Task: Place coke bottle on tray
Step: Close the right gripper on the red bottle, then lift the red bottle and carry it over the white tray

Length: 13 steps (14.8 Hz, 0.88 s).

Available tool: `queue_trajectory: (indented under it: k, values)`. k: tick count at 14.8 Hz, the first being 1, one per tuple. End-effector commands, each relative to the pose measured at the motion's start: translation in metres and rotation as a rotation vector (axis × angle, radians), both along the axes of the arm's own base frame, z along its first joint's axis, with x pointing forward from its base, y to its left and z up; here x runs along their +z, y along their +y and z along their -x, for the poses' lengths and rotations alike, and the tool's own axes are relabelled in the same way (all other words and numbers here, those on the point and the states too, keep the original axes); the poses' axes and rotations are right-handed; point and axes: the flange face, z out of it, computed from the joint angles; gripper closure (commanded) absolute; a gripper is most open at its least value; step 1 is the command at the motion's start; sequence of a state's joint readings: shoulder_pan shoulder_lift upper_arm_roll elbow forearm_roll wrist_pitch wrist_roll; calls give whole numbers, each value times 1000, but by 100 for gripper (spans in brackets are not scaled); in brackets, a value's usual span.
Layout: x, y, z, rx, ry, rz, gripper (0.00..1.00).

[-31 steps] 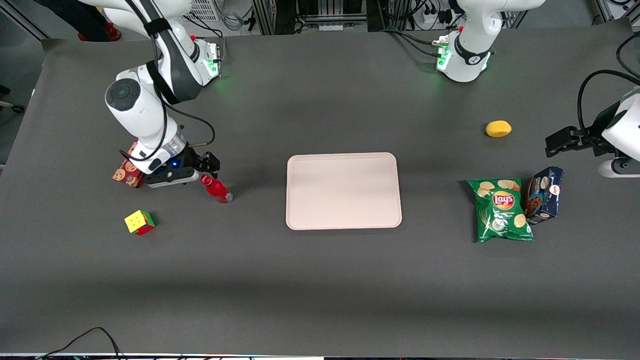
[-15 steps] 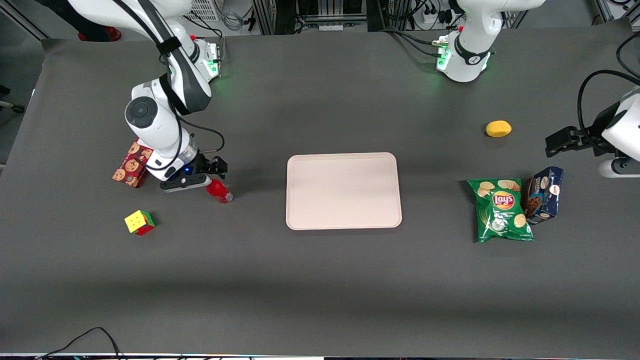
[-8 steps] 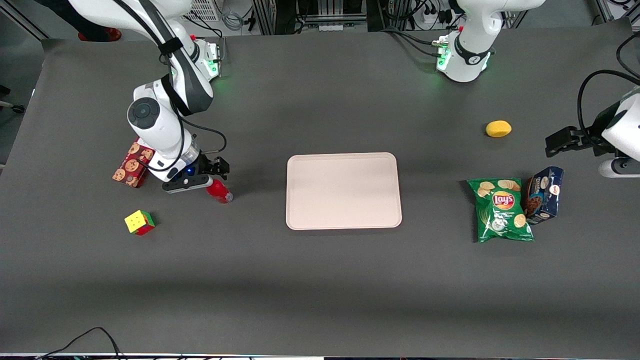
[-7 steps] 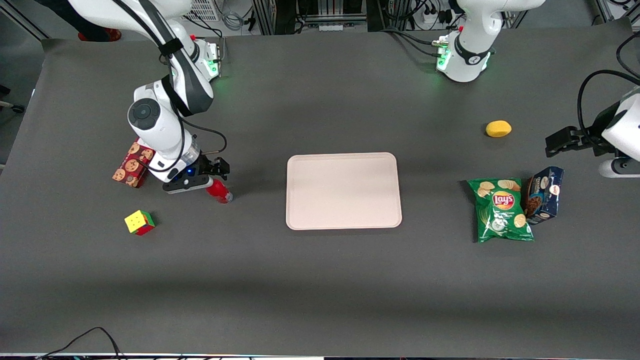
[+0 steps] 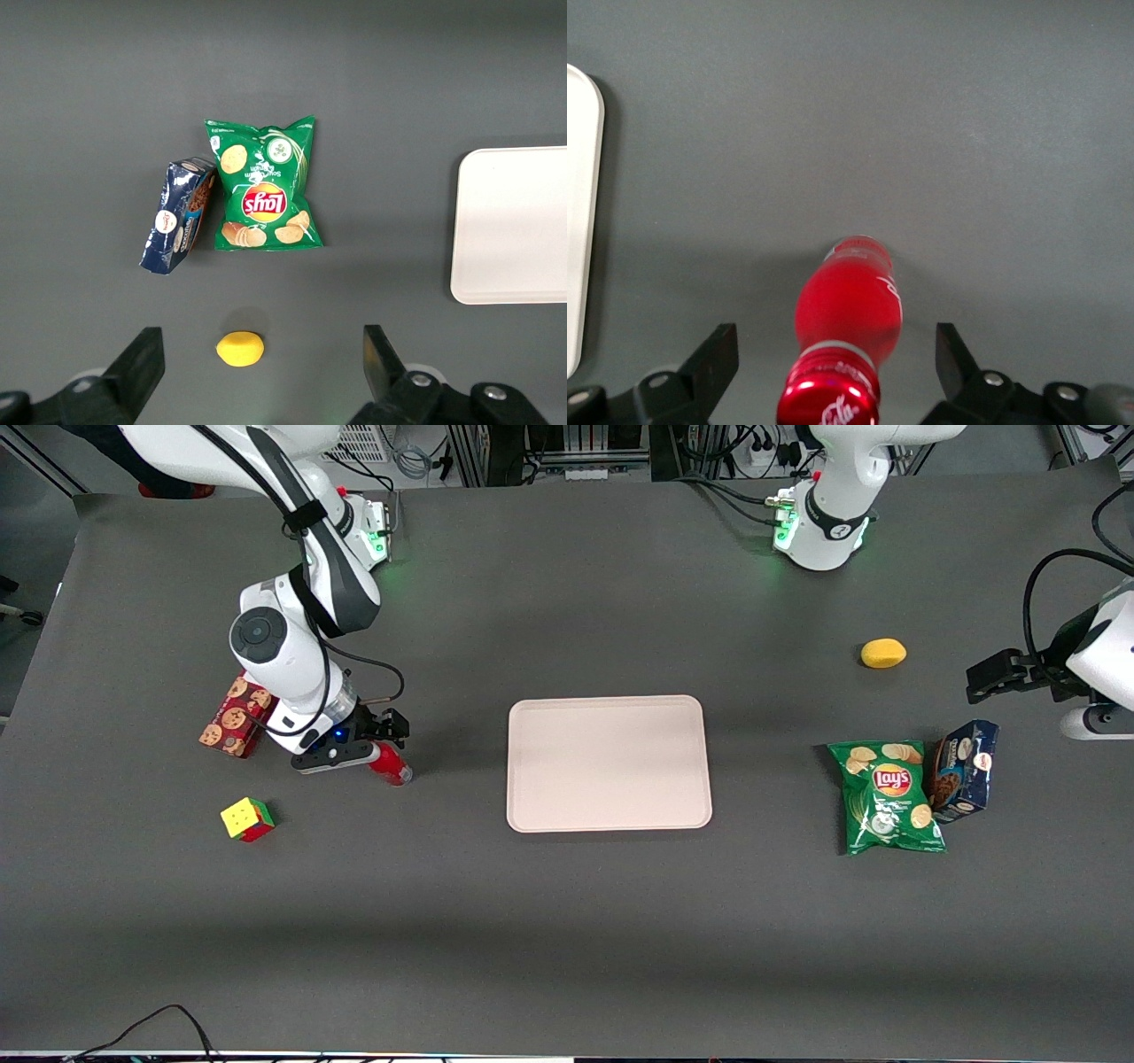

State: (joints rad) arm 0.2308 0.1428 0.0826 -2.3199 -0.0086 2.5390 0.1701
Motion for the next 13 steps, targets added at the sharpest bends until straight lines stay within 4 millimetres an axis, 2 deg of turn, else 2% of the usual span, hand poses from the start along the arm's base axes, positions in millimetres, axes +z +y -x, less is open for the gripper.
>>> queue_trajectory:
  k: [1,3,4,6,7,10,12,13]
  values:
    - [0,6,-6,4,-10,-9,10]
    - [0,5,-7,3,-10,-9,18]
    - [0,5,-7,3,-10,-9,26]
    - [0,5,-7,3,-9,-8,50]
    - [1,5,-7,2,-11,-8,66]
    - [1,6,-6,4,-11,-8,91]
    - [2,6,-6,5,-12,-8,100]
    - [4,6,-6,28,-16,-7,100]
